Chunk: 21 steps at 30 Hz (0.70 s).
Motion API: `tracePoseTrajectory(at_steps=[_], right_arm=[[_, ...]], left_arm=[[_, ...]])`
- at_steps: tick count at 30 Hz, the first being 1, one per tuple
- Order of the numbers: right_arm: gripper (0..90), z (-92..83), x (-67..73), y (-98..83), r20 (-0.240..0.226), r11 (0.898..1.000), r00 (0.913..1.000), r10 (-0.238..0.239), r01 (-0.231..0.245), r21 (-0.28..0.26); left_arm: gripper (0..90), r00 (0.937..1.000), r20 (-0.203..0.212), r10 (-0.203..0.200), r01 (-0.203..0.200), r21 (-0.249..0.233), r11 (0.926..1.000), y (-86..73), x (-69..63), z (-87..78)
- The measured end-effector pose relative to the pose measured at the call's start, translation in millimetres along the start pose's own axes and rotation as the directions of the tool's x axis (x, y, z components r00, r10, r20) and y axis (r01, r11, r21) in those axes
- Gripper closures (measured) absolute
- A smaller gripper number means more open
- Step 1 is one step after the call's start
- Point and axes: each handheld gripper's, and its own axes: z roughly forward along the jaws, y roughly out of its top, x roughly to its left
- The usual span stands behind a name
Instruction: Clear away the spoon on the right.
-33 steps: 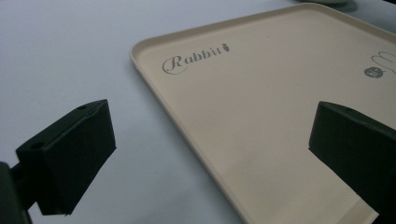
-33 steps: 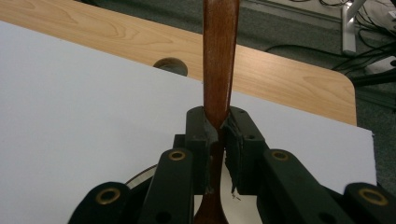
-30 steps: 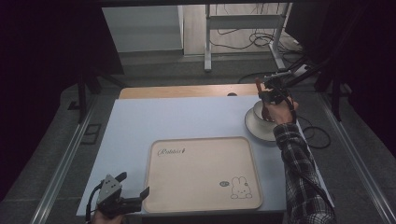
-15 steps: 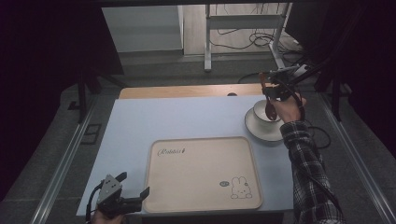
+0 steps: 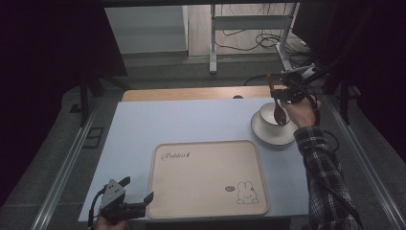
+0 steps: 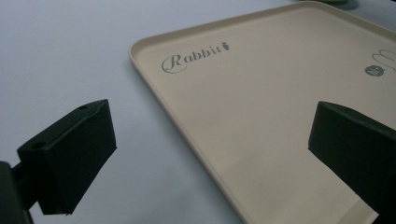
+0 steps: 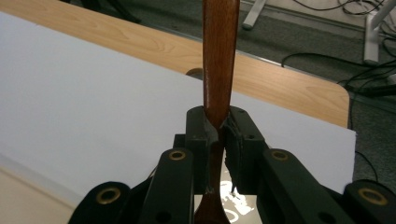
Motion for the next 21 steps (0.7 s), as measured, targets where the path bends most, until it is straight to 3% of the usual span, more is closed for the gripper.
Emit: tracePoseTrajectory(at_steps=[21], right_arm=[[79.9, -22.9, 18.6, -20.6, -0.080, 0.999, 0.9968, -0.009, 0.013, 0.051]], left_arm=[[0.7, 1.0000, 0.000, -0.001, 0.001, 0.000, 1.0000, 0.0, 0.1, 0.1]])
